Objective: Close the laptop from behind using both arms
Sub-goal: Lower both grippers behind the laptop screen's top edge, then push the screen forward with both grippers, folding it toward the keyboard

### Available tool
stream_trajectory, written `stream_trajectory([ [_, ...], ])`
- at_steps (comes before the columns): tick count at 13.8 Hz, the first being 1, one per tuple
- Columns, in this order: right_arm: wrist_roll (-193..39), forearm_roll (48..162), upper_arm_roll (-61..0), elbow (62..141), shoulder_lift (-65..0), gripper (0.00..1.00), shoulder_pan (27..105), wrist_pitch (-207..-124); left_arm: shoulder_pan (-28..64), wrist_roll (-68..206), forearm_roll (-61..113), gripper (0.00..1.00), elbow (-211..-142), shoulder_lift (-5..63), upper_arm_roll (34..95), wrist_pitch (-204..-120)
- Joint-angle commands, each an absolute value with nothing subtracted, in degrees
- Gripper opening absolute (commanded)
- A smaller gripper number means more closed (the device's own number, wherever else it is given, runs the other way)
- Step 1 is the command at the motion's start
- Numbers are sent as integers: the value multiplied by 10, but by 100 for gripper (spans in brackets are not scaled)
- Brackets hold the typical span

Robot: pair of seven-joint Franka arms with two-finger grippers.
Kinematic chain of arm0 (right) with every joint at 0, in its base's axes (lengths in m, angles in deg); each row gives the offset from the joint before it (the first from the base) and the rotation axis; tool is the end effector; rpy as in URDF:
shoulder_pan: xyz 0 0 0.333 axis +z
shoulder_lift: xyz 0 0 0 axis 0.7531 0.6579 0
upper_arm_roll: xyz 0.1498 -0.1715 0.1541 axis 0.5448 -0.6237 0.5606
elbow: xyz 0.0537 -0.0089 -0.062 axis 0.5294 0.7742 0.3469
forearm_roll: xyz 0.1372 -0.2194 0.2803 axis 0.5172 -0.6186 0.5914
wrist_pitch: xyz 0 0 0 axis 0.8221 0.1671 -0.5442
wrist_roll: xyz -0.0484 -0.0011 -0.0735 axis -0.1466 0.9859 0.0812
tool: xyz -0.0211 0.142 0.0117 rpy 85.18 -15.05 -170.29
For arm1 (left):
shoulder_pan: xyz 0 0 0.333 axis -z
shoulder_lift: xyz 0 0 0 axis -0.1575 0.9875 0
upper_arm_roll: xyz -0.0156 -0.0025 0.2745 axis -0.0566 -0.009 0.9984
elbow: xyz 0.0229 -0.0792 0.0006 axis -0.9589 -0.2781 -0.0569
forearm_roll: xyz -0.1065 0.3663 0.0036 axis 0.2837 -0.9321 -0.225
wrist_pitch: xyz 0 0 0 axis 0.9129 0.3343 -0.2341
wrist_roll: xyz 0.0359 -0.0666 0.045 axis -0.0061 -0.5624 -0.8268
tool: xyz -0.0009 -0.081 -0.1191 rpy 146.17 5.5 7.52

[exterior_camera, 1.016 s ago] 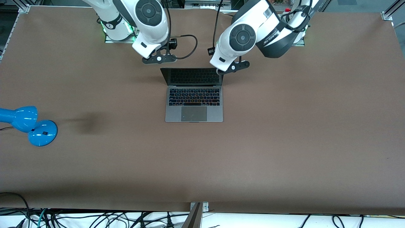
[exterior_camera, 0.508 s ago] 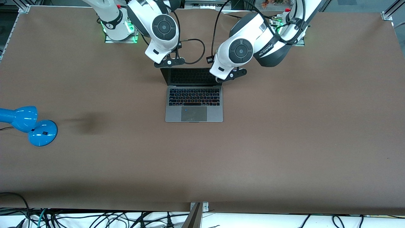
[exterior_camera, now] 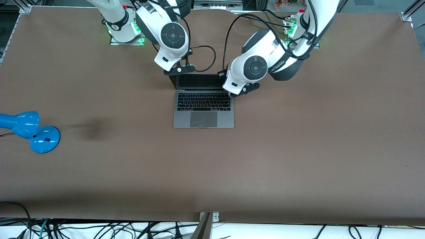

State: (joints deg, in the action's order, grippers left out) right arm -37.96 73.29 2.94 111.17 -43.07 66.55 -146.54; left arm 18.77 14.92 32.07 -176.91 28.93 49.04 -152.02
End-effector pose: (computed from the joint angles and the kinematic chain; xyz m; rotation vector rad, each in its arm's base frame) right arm 0.3585 0.3780 0.3048 2.9365 0.2648 -0.6703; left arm 0.4163 -0.4169 0.2800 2.8748 0.6085 -0.8169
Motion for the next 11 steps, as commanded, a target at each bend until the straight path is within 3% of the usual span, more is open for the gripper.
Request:
stream_trajectory([
  [1,-379,714,34,1088,-414,0,658,-1464,186,151,291,0,-1754,308,491,-1532],
  [11,-379,649,20,1027,-337,0,651,-1527,186,153,286,0,-1725,347,512,-1564],
])
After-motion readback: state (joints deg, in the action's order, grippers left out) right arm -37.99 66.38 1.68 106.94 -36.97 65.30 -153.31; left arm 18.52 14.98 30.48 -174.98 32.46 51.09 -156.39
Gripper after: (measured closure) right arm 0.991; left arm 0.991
